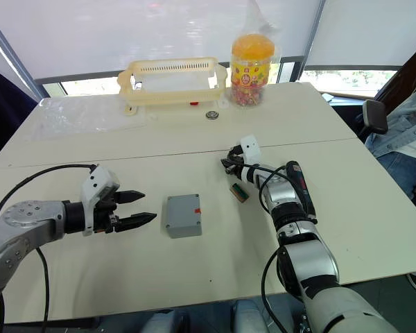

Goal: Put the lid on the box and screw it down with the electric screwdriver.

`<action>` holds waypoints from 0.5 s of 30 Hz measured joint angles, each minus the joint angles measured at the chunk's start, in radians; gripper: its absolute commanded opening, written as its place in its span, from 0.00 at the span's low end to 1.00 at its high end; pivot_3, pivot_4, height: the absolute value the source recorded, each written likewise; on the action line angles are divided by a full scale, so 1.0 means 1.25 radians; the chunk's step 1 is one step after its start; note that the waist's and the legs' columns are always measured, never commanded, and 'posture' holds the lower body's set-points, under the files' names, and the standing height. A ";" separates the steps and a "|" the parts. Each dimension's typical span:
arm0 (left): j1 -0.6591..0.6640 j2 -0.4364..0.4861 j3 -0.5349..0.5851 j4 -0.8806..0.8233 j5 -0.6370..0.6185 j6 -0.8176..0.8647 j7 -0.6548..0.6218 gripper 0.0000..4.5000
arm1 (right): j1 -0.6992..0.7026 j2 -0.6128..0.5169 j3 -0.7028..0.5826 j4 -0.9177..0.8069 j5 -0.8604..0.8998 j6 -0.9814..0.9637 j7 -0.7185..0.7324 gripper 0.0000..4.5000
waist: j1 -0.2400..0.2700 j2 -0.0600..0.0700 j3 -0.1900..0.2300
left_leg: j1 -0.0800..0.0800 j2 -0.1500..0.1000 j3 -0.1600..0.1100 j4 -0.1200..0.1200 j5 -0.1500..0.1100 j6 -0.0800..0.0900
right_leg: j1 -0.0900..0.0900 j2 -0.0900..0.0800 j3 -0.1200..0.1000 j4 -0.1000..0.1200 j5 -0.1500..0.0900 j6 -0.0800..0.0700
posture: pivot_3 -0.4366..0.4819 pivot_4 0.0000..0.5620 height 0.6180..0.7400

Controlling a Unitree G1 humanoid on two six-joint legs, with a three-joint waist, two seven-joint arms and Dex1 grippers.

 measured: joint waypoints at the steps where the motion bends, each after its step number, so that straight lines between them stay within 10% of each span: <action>1: 0.000 0.000 0.000 0.000 0.002 0.000 0.000 0.82 | 0.000 0.000 0.000 0.000 0.000 0.000 0.000 0.27 | 0.000 0.000 0.000 | 0.000 0.000 0.000 0.000 0.000 0.000 | 0.000 0.000 0.000 0.000 0.000 0.000 | 0.48 0.27 1.00; 10: 0.000 0.000 -0.001 0.000 0.007 -0.007 -0.002 0.82 | 0.000 0.000 0.000 0.000 0.000 0.000 -0.006 0.27 | 0.000 0.000 0.000 | 0.000 0.000 0.000 0.000 0.000 0.000 | 0.000 0.000 0.000 0.000 0.000 0.000 | 0.48 0.27 1.00; 13: 0.000 0.000 -0.001 0.000 0.007 -0.010 -0.002 0.82 | 0.000 0.000 0.000 0.000 0.000 0.000 -0.007 0.00 | 0.000 0.000 0.000 | 0.000 0.000 0.000 0.000 0.000 0.000 | 0.000 0.000 0.000 0.000 0.000 0.000 | 0.48 0.27 1.00; 15: 0.000 0.000 -0.001 0.000 0.008 -0.010 -0.002 0.82 | 0.000 0.001 0.000 0.000 -0.001 0.000 -0.007 0.00 | 0.000 0.000 0.000 | 0.000 0.000 0.000 0.000 0.000 0.000 | 0.000 0.000 0.000 0.000 0.000 0.000 | 0.48 0.27 1.00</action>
